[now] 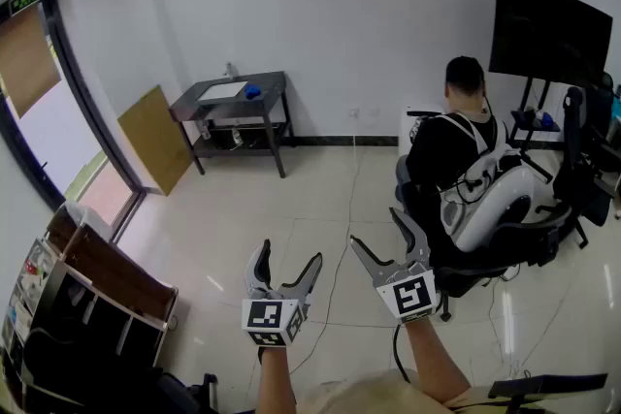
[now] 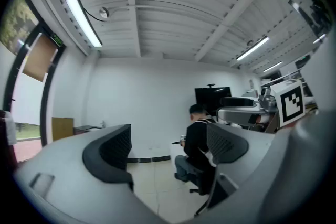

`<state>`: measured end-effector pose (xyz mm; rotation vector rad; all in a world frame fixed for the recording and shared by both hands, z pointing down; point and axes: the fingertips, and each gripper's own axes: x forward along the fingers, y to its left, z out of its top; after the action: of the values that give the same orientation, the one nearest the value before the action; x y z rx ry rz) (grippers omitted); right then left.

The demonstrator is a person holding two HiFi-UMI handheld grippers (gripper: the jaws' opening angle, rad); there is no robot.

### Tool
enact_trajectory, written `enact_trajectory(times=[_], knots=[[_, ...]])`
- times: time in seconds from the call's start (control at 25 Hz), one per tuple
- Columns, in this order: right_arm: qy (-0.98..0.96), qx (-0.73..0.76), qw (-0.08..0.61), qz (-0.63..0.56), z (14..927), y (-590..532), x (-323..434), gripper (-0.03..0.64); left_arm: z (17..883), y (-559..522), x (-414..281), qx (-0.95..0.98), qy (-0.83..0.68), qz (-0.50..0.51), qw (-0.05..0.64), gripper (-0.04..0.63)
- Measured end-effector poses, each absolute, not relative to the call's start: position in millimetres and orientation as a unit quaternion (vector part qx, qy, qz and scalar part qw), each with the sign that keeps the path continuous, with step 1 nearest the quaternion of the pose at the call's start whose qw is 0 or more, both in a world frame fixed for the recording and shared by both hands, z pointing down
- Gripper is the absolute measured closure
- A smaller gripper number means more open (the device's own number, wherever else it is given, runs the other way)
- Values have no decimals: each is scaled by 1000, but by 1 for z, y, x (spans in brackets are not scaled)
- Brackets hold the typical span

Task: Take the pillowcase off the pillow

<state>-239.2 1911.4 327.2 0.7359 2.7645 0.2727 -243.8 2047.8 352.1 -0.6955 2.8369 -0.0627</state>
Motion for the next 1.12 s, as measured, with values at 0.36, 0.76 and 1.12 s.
enact_trajectory(times=[0.36,0.76,1.12], knots=[[973,109,178,102,284,1845,-91,272,302,1965,-144,-419,900,22,120,141],[966,-153,157,133,301,1714,112,272,347,1822,-30,-631,769,48,83,141],[910,-331,198,151,339,1567,236,272,369,1625,39,-746,651,67,123,141]])
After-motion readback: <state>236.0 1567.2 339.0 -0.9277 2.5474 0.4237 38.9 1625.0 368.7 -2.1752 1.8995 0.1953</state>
